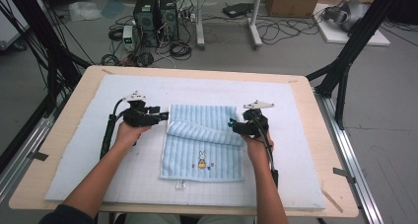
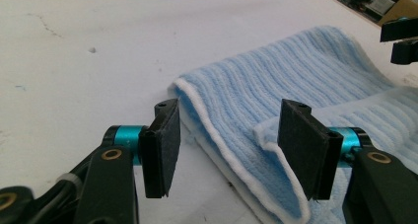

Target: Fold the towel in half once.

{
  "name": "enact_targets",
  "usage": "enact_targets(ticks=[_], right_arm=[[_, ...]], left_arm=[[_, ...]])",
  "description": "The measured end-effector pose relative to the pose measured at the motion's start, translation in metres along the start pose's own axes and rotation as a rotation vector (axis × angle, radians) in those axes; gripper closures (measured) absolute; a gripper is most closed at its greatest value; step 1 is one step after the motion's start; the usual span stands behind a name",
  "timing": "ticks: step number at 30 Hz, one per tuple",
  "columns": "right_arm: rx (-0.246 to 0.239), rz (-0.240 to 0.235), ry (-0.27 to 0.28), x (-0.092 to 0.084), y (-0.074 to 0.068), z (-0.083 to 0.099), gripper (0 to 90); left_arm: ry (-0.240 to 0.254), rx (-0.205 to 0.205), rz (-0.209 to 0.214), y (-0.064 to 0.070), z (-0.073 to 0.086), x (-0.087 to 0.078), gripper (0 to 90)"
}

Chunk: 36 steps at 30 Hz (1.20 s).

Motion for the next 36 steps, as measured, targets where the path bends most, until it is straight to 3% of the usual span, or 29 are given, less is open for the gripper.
enact_targets(ticks=[6, 12, 18, 21, 22, 24, 26, 27, 33, 36], right_arm=[[-0.03, -0.05, -0.008, -0.01, -0.003, 0.011, 41.6], [0.006, -0.086, -0.001, -0.026, 0.0, 0.035, 41.8], [0.01, -0.132, -0.005, -0.038, 0.0, 0.049, 47.4], [-0.003, -0.158, -0.027, -0.035, -0.005, 0.051, 53.5], [-0.013, -0.161, -0.037, -0.033, -0.005, 0.053, 56.6], [-0.017, -0.17, -0.06, -0.032, -0.007, 0.055, 63.7], [-0.034, -0.17, -0.077, -0.031, -0.008, 0.056, 71.5], [-0.043, -0.175, -0.079, -0.032, -0.009, 0.056, 76.4], [-0.077, -0.179, -0.061, -0.037, -0.013, 0.053, 81.3], [-0.075, -0.182, -0.051, -0.039, -0.014, 0.052, 81.4]], left_arm=[[-0.006, 0.024, 0.042, 0.01, 0.002, 0.003, 43.8], [-0.024, 0.071, 0.086, 0.026, 0.006, 0.012, 44.9], [-0.086, 0.103, 0.111, 0.038, 0.018, 0.026, 47.7], [-0.158, 0.167, 0.102, 0.043, 0.027, 0.031, 55.9], [-0.162, 0.176, 0.1, 0.044, 0.028, 0.032, 59.2], [-0.154, 0.187, 0.088, 0.045, 0.027, 0.031, 67.4], [-0.145, 0.195, 0.076, 0.044, 0.025, 0.029, 81.3], [-0.137, 0.19, 0.075, 0.045, 0.024, 0.028, 83.2], [-0.037, 0.155, 0.103, 0.049, 0.019, 0.013, 85.2], [-0.027, 0.144, 0.117, 0.05, 0.019, 0.006, 85.2]])
Point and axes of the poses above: each handheld gripper's, and its own axes: x roughly forward along the jaws, z roughly out of its underside, y roughly to its right, the point moved 6 cm from there along x, roughly forward along the jaws, and after that the axes turned 4 degrees about y, right-handed, at the moved point
